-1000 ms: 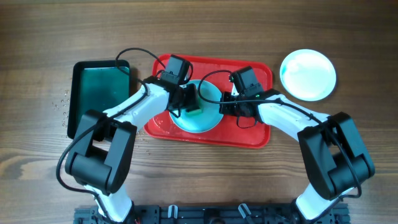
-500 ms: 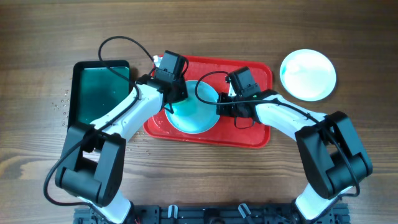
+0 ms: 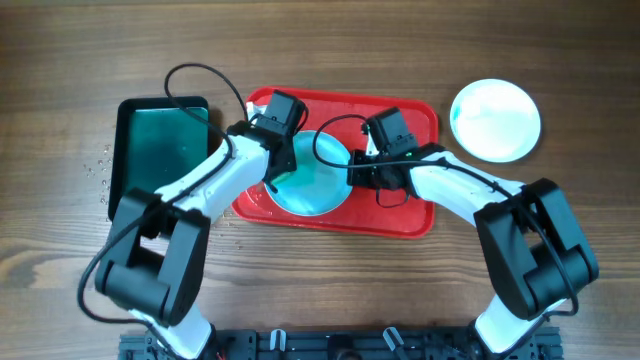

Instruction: Clean dirty plates on tray and stack at the side

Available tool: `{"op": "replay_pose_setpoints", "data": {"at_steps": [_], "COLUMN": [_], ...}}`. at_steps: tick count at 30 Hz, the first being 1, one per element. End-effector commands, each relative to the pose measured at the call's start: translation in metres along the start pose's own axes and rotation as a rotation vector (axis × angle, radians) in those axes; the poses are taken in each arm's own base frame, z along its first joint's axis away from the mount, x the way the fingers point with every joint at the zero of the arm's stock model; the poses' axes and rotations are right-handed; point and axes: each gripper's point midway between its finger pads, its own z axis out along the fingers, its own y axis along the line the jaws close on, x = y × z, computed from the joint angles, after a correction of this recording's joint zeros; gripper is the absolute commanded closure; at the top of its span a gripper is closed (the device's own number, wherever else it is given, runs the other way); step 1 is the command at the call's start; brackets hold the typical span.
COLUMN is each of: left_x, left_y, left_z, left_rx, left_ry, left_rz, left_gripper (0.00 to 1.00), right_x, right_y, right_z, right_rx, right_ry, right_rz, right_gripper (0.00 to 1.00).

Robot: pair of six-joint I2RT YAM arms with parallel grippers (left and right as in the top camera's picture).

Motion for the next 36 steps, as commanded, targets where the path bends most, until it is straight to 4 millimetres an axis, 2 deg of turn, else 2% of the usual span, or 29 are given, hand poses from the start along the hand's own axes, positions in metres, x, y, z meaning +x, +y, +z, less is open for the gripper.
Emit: {"op": "replay_pose_setpoints", "data": {"at_steps": [1, 2, 5, 6, 7, 9, 13, 15, 19, 22, 23, 24, 25, 26, 28, 32, 36], "left_x": [-0.049, -0.065, -0.081, -0.085, -0.086, -0.081, -0.067, -0.062, -0.049, -0.044, -0.043, -0.041, -0.04, -0.04, -0.041, -0.04, -0.041], "left_y": [0.067, 0.088, 0.129, 0.15, 0.174, 0.206, 0.239, 0.243, 0.235, 0.222, 0.22, 0.219, 0.219, 0.218, 0.217, 0.217, 0.217], "left_z": [-0.047, -0.075, -0.104, -0.112, -0.115, -0.107, -0.072, -0.048, -0.004, 0.01, 0.013, 0.015, 0.016, 0.016, 0.015, 0.015, 0.015], "left_rx": [-0.138, -0.032, 0.101, 0.145, 0.166, 0.187, 0.16, 0.145, 0.145, 0.203, 0.211, 0.212, 0.212, 0.212, 0.219, 0.219, 0.219], "left_ry": [-0.215, -0.25, -0.282, -0.291, -0.292, -0.258, -0.159, -0.108, 0.014, 0.071, 0.086, 0.096, 0.098, 0.098, 0.1, 0.1, 0.1], "left_rz": [-0.211, -0.348, -0.517, -0.587, -0.658, -0.757, -0.863, -0.88, -0.885, -0.878, -0.879, -0.88, -0.88, -0.88, -0.881, -0.881, -0.88], "left_gripper": [0.96, 0.96, 0.96, 0.96, 0.96, 0.96, 0.96, 0.96, 0.96, 0.95, 0.84, 0.63, 0.63, 0.57, 0.0, 0.0, 0.0], "right_x": [-0.006, -0.026, -0.054, -0.067, -0.075, -0.089, -0.104, -0.102, -0.09, -0.085, -0.085, -0.085, -0.085, -0.085, -0.086, -0.09, -0.09], "right_y": [-0.02, -0.012, -0.004, 0.0, 0.004, 0.015, 0.039, 0.052, 0.081, 0.094, 0.096, 0.097, 0.098, 0.098, 0.099, 0.107, 0.134], "right_z": [-0.011, -0.038, -0.084, -0.108, -0.123, -0.15, -0.188, -0.201, -0.212, -0.217, -0.219, -0.222, -0.224, -0.225, -0.231, -0.253, -0.277], "right_rx": [0.115, 0.157, 0.25, 0.298, 0.326, 0.38, 0.526, 0.607, 0.726, 0.759, 0.774, 0.8, 0.822, 0.835, 0.888, 1.052, 1.22], "right_ry": [-0.014, -0.068, -0.153, -0.191, -0.215, -0.271, -0.38, -0.425, -0.505, -0.552, -0.569, -0.574, -0.571, -0.573, -0.574, -0.623, -0.685], "right_rz": [0.024, -0.014, -0.095, -0.124, -0.146, -0.195, -0.341, -0.412, -0.556, -0.591, -0.596, -0.623, -0.655, -0.67, -0.724, -0.83, -0.968], "right_gripper": [0.96, 0.96, 0.96, 0.96, 0.96, 0.96, 0.96, 0.96, 0.96, 0.96, 0.96, 0.96, 0.96, 0.96, 0.96, 0.96, 0.96]}}
